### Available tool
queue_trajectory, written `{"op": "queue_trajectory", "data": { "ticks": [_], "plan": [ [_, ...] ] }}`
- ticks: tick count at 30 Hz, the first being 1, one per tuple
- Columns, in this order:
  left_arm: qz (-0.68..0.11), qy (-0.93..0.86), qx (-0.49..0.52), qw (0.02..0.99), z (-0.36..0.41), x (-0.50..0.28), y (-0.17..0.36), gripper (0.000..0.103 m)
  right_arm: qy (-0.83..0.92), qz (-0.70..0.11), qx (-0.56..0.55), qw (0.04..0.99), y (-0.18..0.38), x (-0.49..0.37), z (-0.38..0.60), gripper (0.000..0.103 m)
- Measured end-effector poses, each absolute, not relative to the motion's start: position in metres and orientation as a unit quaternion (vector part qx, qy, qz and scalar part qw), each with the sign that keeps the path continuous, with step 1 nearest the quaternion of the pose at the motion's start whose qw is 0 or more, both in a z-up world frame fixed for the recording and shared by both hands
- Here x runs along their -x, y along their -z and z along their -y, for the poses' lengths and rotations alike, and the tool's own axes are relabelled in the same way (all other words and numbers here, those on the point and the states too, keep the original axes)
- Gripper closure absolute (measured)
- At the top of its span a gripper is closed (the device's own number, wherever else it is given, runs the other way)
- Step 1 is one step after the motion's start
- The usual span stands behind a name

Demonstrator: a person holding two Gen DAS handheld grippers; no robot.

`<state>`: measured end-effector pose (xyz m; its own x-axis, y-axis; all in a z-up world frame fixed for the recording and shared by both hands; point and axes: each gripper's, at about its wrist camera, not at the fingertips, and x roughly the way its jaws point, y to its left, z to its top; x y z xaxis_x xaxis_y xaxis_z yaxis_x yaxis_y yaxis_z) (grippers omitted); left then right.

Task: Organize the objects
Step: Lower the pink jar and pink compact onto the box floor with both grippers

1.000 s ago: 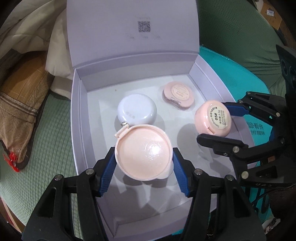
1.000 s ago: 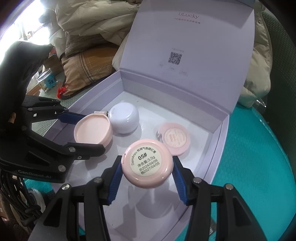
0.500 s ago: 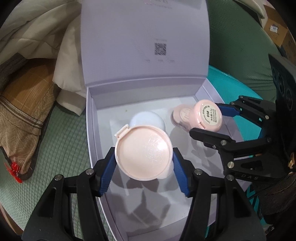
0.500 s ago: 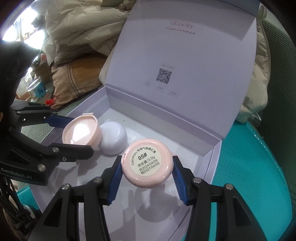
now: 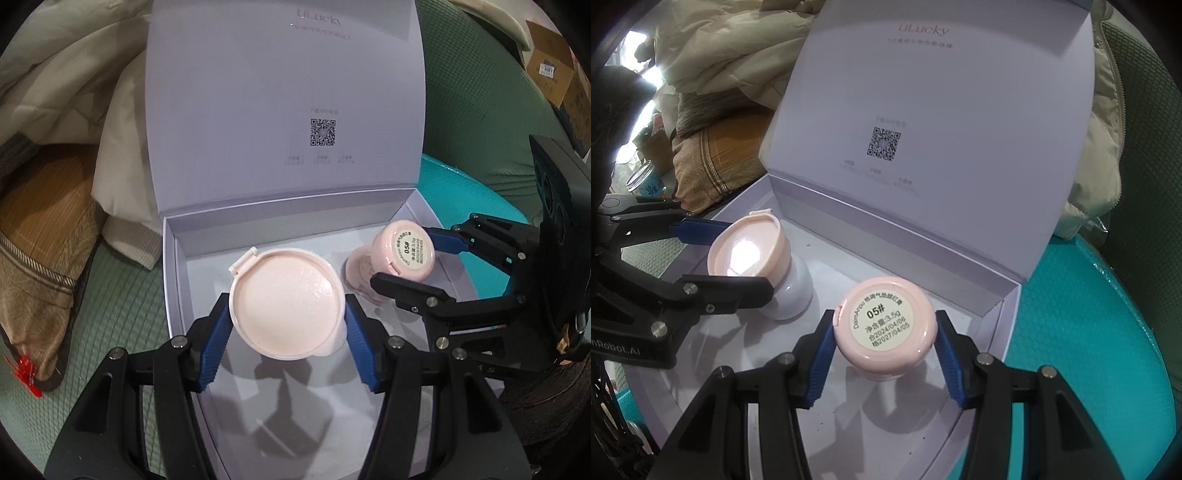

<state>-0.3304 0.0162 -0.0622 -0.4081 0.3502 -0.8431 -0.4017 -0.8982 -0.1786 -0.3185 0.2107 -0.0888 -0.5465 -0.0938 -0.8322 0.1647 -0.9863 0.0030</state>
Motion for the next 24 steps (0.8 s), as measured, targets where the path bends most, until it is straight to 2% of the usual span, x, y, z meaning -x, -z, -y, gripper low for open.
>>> {"op": "queue_trajectory", "data": {
  "ticks": [24],
  "plan": [
    [-0.058, -0.838, 0.492, 0.226, -0.013, 0.334, 0.075, 0.046, 0.859, -0.08, -0.502, 0.059, 0.104, 0.329, -0.203, 0.049]
  ]
}}
